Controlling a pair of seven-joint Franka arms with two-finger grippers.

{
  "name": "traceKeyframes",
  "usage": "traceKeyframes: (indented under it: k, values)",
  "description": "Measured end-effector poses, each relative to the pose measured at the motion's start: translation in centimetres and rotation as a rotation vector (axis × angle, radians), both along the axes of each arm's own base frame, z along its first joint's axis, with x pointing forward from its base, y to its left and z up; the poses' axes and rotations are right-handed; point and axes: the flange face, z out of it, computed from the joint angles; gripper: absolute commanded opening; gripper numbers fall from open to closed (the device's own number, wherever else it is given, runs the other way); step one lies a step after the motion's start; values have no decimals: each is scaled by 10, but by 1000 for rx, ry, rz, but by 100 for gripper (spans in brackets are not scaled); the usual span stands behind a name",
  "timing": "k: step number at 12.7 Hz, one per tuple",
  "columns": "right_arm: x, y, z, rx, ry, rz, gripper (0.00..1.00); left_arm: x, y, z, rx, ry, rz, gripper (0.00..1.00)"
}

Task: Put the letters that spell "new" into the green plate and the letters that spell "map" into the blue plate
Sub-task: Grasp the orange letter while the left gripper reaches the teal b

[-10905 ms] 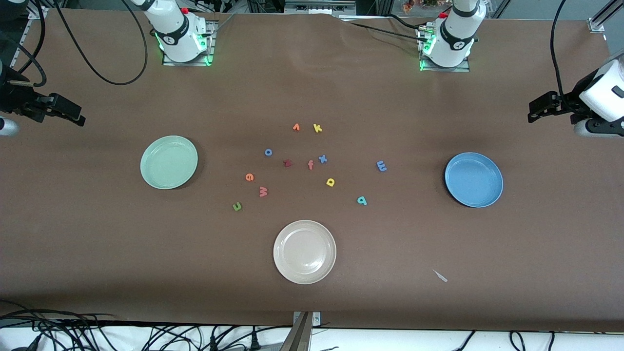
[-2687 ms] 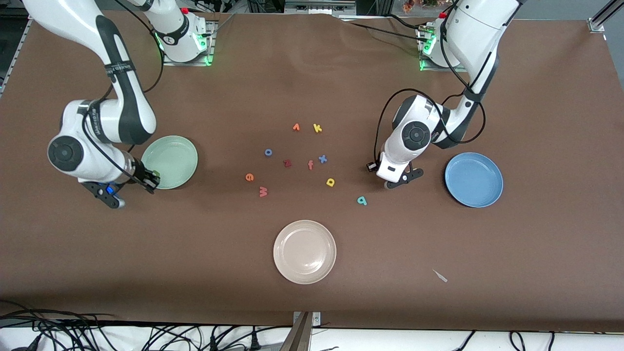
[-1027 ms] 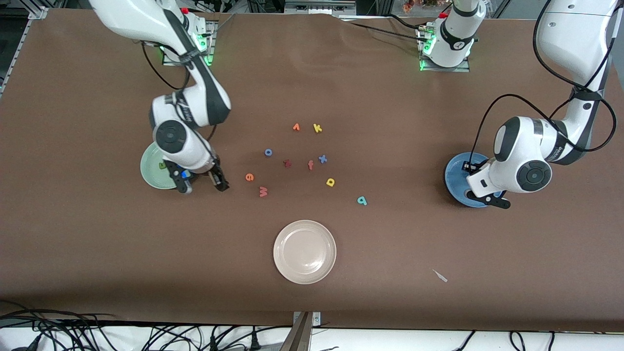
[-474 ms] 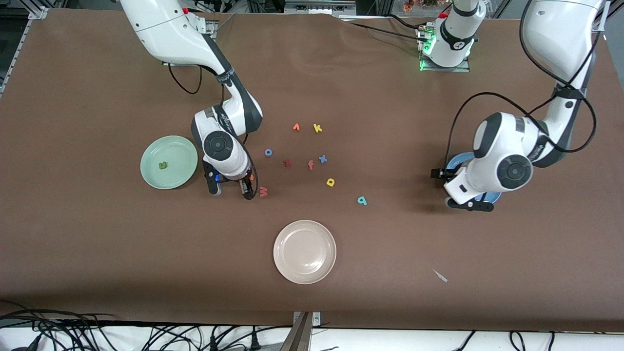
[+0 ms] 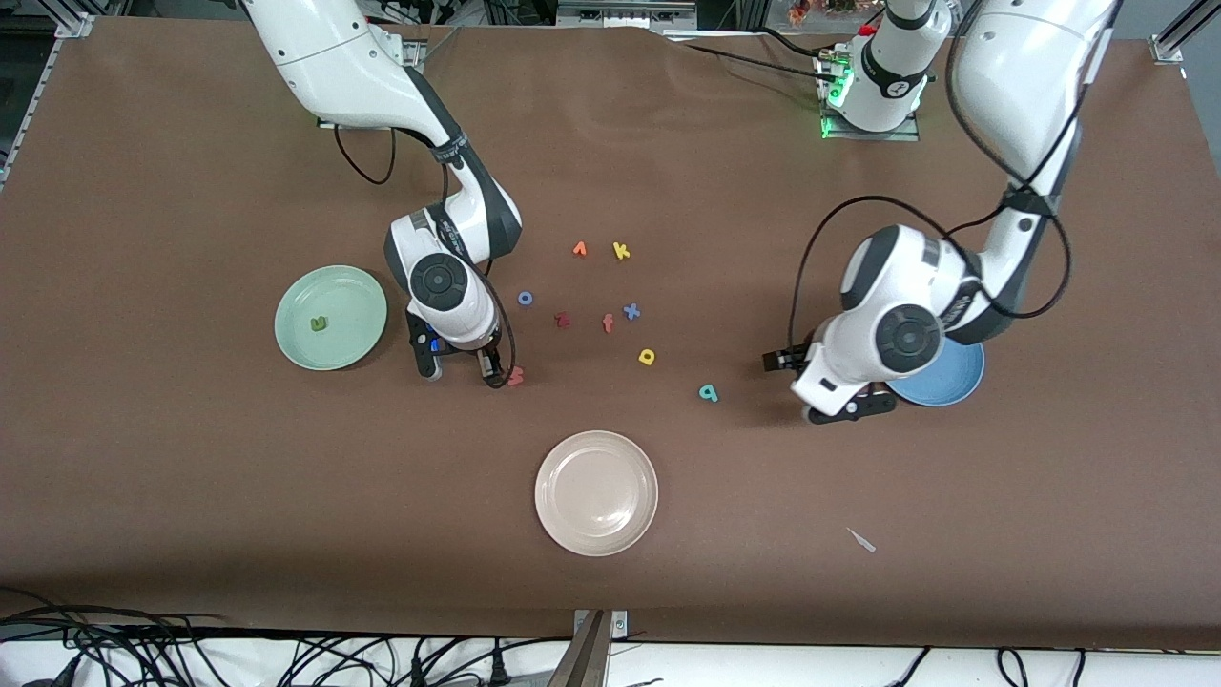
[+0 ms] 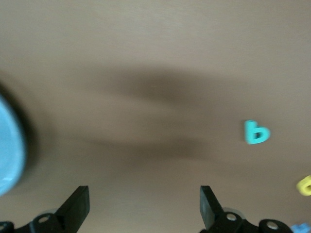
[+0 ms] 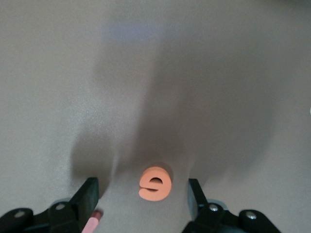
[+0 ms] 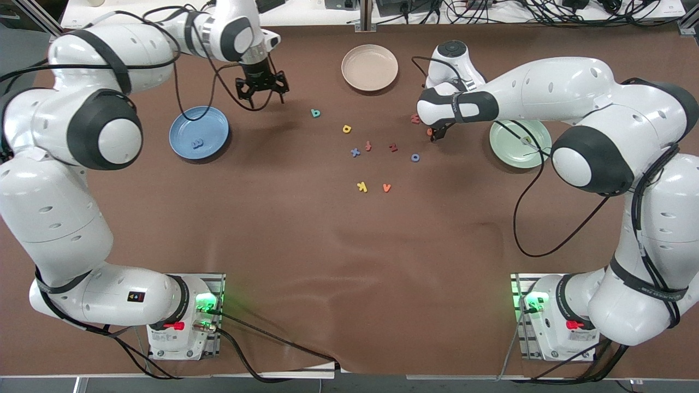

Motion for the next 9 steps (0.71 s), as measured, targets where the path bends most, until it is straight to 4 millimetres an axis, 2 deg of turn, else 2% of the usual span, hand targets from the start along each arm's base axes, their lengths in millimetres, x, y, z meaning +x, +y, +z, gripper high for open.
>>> traceKeyframes:
  k: [1, 2, 4, 7, 9]
  values:
    - [0, 0, 0, 0, -1, -1, 59, 3, -17, -5, -4, -26, 40, 100]
    - [1, -1, 1, 1, -5, -2, 39, 6, -30, -8, -15, -62, 81, 100]
    - [5, -1, 5, 5, -17, -4, 14, 10, -52, -16, -43, -127, 151, 100]
    - [7, -1, 6, 6, -19, -5, 12, 1, -77, -36, -48, -132, 191, 100]
    - [9, -2, 8, 6, -24, -8, 12, 0, -83, -48, -54, -139, 209, 100]
